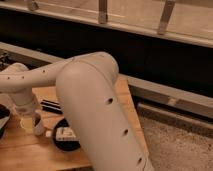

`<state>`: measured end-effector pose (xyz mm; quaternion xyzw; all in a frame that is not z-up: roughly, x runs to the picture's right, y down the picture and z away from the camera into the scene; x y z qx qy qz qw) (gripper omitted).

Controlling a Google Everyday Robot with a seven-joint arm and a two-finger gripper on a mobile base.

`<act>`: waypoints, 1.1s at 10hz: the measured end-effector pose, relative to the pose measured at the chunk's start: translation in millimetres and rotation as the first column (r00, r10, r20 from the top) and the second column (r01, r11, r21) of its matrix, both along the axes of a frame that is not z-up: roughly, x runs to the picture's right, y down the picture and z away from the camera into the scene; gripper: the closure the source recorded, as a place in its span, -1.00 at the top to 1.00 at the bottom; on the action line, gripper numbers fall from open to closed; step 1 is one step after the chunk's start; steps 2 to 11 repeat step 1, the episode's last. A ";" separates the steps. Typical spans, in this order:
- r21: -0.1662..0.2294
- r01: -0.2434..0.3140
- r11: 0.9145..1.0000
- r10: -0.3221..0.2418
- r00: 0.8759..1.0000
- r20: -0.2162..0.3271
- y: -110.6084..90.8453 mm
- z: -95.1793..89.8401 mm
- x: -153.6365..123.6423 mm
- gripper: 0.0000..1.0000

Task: Place the pepper in the ceramic cup

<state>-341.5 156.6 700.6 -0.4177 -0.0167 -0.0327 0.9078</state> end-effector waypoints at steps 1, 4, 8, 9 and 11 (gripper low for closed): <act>0.000 -0.004 1.000 0.004 1.000 -0.001 1.3 -0.5 -0.1 0.85; 0.000 -0.004 1.000 0.004 1.000 -0.001 1.3 -0.5 -0.1 0.85; 0.000 -0.004 1.000 0.004 1.000 -0.001 1.3 -0.5 -0.1 0.85; 0.000 -0.004 1.000 0.004 1.000 -0.001 1.3 -0.5 -0.1 0.85; 0.000 -0.004 1.000 0.004 1.000 -0.001 1.3 -0.5 -0.1 0.85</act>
